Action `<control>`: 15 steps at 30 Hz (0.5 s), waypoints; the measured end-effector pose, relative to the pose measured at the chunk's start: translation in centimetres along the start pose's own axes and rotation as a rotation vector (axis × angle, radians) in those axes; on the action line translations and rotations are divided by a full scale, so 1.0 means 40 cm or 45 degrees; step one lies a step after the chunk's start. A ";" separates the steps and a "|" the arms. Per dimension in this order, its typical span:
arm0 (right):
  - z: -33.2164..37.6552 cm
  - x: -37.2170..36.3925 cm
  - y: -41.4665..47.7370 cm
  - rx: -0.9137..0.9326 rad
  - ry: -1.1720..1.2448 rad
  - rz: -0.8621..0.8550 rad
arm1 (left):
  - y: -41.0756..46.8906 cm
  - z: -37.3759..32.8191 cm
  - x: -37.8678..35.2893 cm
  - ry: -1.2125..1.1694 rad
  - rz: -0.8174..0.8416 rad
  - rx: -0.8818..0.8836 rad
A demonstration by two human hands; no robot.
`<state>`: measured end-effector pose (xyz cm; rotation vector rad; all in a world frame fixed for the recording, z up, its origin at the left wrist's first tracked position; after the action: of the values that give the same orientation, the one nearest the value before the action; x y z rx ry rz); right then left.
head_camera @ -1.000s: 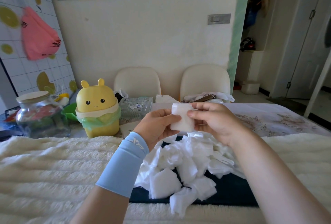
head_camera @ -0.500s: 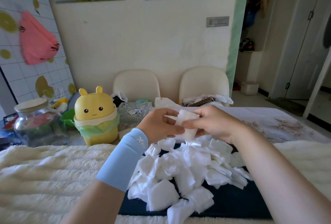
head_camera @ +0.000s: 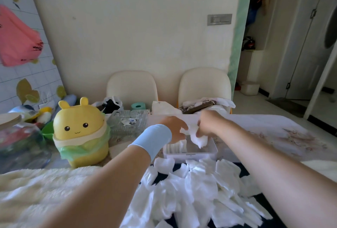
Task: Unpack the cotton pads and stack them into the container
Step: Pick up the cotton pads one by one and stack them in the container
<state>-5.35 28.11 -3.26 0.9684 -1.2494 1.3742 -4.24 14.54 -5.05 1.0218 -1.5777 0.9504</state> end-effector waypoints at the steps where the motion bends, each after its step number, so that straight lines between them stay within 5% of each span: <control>1: 0.003 -0.013 0.011 -0.027 -0.046 0.003 | 0.010 0.002 -0.013 0.025 0.036 -0.011; 9: 0.035 -0.099 0.065 -0.144 0.086 -0.010 | 0.025 0.043 -0.049 0.043 0.034 -0.012; 15: 0.057 -0.150 0.066 -0.237 0.636 0.365 | 0.029 0.068 -0.054 -0.049 -0.067 0.000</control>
<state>-6.99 25.02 -9.26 0.2922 -1.1281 1.5648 -5.84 12.76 -7.80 1.0821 -1.5746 0.8995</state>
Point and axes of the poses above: each hand's wrist, its own y-axis towards the middle knuckle, its own x-axis out of the back of the hand, z = x × y, the point moved 5 cm from there along y, towards the middle knuckle, and after that the axes turned 6 degrees about -x, right-handed, at the moved point
